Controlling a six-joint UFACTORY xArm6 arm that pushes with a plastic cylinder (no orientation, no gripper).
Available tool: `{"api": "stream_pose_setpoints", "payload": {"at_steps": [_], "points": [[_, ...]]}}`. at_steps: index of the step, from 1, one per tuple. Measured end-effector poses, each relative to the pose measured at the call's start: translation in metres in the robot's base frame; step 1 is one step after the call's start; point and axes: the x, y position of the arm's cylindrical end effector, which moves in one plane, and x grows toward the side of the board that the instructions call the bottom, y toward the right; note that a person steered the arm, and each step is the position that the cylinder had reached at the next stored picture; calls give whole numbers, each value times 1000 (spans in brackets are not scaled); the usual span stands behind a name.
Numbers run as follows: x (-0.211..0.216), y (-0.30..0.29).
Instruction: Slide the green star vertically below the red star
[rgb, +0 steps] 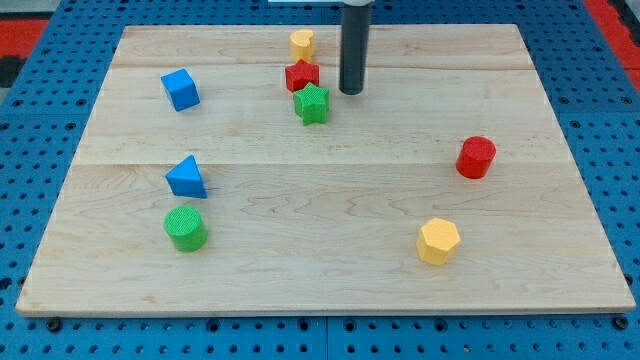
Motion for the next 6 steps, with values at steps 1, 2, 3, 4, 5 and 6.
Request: {"api": "stream_pose_setpoints", "payload": {"at_steps": [1,2,3,4,5,6], "points": [[1,-21],[1,-21],[-1,-21],[9,-21],[19,-5],[20,-31]]}}
